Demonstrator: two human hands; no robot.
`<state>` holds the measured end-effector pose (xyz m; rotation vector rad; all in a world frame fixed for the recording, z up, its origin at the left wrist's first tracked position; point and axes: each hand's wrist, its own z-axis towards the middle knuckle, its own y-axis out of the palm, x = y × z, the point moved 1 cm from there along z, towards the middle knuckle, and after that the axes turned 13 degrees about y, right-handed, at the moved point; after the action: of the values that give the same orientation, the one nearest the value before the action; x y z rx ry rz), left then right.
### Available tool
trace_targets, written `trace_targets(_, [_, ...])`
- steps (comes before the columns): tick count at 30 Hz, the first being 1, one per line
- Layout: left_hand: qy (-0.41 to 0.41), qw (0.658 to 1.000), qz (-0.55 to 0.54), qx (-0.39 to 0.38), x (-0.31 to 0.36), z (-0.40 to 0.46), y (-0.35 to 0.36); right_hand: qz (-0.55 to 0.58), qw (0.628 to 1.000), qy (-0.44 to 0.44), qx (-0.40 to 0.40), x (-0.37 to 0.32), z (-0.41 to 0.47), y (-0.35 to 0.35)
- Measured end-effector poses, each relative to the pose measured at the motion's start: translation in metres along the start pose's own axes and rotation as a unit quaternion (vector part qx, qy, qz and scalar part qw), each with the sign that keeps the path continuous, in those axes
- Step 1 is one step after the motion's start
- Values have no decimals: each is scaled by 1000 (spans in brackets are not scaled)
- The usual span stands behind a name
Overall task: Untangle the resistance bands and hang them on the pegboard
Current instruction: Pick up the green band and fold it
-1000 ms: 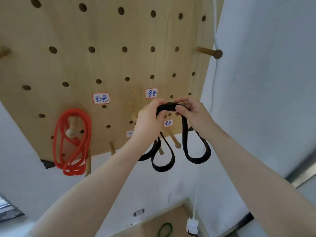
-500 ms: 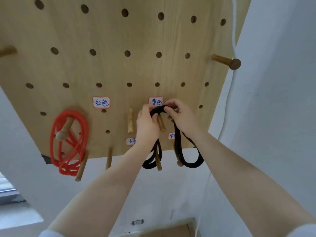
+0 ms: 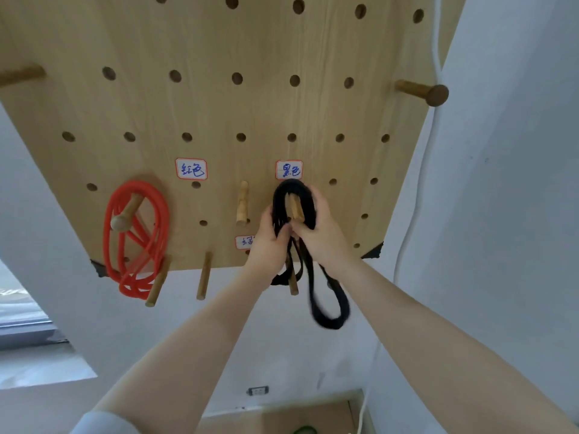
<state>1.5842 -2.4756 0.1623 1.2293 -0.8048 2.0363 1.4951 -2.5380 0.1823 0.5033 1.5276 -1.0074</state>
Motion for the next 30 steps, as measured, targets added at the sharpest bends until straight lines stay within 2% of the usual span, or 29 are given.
trace_targets(2, [6,998,33,-60,-10,-11,-5,-15,997,59,-40,12,-2,-9])
trace_targets(4, [-27,994,56,-93,-20,-19,-11,-20,988,125,-89,29,-12,-2])
trace_targets(6, [-51,993,46,-95,-28,-26,-14,-37,989,132,-57,40,-20,12])
trace_targets(9, [-37,994,38,-97,-32,-32,-10,-12,989,146,6,44,-21,21])
trace_targets(13, [-54,996,-28,-68,-25,-26,-8,117,974,191,-25,47,-19,10])
trace_targets(15, [-57,995,-9,-77,-31,-18,-10,105,982,158,-5,51,-17,-1])
trace_targets(18, [-60,994,46,-75,-37,-11,-10,-9,997,70,25,58,-12,2])
trace_targets(20, [-60,991,88,-76,-37,-10,-13,-71,996,28,37,64,-10,11])
trace_targets(22, [-53,986,131,-83,-38,-12,-21,-85,994,-2,64,66,-11,16])
trace_targets(27, [-43,981,177,-64,-42,-14,-44,-117,990,7,77,73,-11,15])
trace_targets(30, [-16,955,281,-89,-48,-10,-33,-179,979,1,94,76,-2,15])
